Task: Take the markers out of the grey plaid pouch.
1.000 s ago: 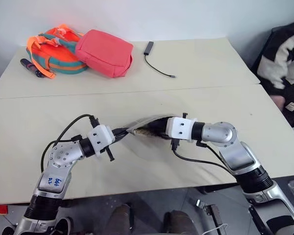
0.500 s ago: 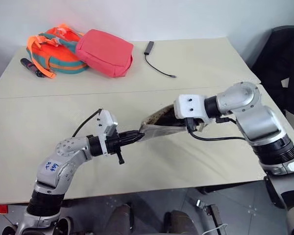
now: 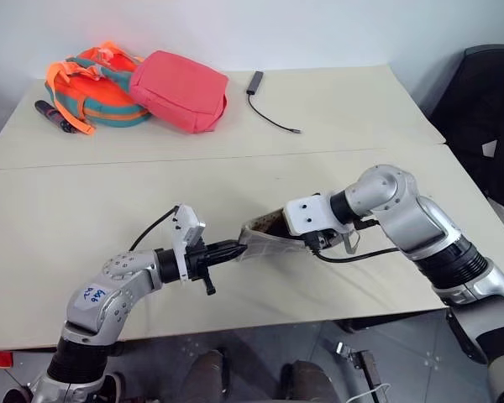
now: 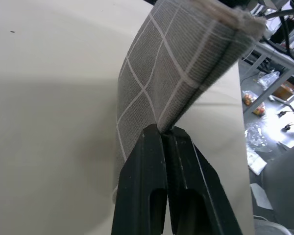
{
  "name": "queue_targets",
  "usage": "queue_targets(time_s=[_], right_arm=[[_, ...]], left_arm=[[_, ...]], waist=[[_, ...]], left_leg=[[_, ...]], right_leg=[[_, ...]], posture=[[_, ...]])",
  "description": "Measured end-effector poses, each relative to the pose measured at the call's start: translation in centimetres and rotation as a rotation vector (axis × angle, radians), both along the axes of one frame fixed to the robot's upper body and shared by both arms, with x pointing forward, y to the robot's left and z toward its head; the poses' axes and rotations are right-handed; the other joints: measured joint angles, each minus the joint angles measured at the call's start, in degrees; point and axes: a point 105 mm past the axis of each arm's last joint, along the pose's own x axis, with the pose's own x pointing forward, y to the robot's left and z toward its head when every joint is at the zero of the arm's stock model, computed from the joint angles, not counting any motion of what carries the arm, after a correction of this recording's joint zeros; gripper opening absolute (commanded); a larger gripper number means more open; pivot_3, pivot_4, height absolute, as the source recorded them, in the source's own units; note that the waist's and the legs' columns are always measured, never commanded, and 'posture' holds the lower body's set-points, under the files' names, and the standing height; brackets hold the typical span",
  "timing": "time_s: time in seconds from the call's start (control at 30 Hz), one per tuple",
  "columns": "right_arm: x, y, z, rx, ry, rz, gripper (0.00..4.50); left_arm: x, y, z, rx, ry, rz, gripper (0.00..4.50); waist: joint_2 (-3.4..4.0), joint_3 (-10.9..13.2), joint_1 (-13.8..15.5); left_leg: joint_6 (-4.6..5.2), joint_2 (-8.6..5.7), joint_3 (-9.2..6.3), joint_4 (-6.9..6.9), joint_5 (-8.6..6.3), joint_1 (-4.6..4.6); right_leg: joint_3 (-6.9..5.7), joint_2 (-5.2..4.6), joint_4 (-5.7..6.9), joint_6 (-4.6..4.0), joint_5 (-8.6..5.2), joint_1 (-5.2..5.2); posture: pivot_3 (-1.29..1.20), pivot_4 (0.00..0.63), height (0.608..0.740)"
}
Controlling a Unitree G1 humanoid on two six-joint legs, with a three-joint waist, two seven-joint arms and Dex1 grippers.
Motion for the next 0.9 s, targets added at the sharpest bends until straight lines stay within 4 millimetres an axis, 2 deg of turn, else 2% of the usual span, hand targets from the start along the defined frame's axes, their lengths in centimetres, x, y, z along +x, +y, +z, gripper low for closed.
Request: queue_targets(time_s=[0.27, 0.47, 0.67, 0.9], right_arm=[[-0.5, -0.3, -1.5, -0.024, 0.019, -0.005, 1.91], [-1.3, 0.3, -1.5, 0.005, 0.076, -0.016, 1.91], [-0.7, 1.5, -2.2, 0.041, 0.020, 0.005, 1.91], [-0.3, 1.5, -2.8, -0.004, -0.029, 0.021, 1.91]], left_arm=[[0.0, -0.1, 0.0, -0.002, -0.011, 0.001, 0.00], [0.2, -0.1, 0.1, 0.000, -0.030, 0.010, 0.00], [0.2, -0.3, 0.3, -0.020, -0.032, 0.012, 0.00], [0.0, -0.3, 0.1, -0.019, -0.025, 0.010, 0.00]], waist=[[0.00, 0.00, -0.07], [0.00, 0.00, 0.01], [0.00, 0.00, -0.13], [0.00, 0.00, -0.01]], left_leg=[[0.00, 0.01, 0.01, 0.00, 0.00, 0.00], [-0.01, 0.03, 0.00, -0.01, -0.01, 0.00], [-0.02, 0.03, 0.01, -0.01, -0.01, 0.01], [-0.02, 0.03, 0.01, -0.01, -0.01, 0.01]], right_leg=[[0.01, 0.00, 0.00, 0.00, 0.00, 0.00], [0.00, 0.03, -0.01, 0.00, 0.00, 0.00], [0.01, 0.03, 0.00, 0.00, 0.00, -0.01], [0.01, 0.03, 0.00, 0.00, 0.00, 0.00]], posture=[[0.00, 0.150, 0.740], [0.00, 0.150, 0.740], [0.00, 0.150, 0.740], [0.00, 0.150, 0.740]])
